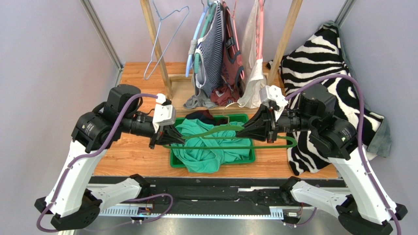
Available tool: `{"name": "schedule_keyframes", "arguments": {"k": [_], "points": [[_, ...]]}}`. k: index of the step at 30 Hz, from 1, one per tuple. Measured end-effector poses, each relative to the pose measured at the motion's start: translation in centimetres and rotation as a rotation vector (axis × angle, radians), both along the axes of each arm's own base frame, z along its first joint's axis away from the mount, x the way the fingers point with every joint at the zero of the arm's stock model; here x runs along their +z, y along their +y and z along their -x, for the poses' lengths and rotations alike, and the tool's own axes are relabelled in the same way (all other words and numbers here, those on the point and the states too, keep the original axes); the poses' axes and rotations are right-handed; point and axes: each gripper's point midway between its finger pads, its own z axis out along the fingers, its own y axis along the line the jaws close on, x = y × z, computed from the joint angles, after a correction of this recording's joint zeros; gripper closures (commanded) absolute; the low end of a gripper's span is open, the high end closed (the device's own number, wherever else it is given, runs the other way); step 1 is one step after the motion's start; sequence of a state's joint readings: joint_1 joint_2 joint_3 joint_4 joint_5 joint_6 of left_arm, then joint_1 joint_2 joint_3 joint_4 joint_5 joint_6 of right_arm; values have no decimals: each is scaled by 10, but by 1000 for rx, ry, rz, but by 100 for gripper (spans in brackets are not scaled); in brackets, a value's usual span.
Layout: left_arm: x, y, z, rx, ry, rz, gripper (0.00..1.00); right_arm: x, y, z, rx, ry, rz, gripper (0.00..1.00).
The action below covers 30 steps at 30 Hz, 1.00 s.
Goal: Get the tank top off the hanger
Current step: Place the tank top in the bin, then place the hanger at the clothesline.
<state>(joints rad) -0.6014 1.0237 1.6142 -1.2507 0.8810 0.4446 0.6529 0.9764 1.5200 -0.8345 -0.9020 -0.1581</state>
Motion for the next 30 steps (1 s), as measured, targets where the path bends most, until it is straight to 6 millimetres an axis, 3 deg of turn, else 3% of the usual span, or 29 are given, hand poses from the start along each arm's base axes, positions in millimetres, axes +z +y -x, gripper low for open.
{"name": "schedule_keyframes", "arguments": {"k": [2,3,4,6,9,13,16,22,26,30], "points": [[1,1,-3,15,-12,0,100,1,0,-2,-7,-5,-2,86],[2,1,-4,28,-21,1,100,1,1,-4,-14,-10,-4,67],[3,2,-6,44,-32,2,100,2,1,-6,-23,-12,-6,58],[6,5,-9,74,-56,7,100,7,2,-15,-71,-37,-26,44],[15,17,-16,167,-118,20,100,13,-2,-31,-177,-87,-69,34],[39,48,-13,331,-229,65,100,26,-18,-45,-337,-181,-150,31],[66,75,0,468,-336,130,100,55,-39,-51,-467,-262,-241,30],[144,133,23,799,-640,316,100,87,-71,-62,-666,-290,-335,27],[165,162,2,1036,-681,347,100,90,-73,-78,-738,-245,-335,26],[153,167,-33,1137,-609,300,100,82,-67,-90,-762,-190,-307,26]]}}
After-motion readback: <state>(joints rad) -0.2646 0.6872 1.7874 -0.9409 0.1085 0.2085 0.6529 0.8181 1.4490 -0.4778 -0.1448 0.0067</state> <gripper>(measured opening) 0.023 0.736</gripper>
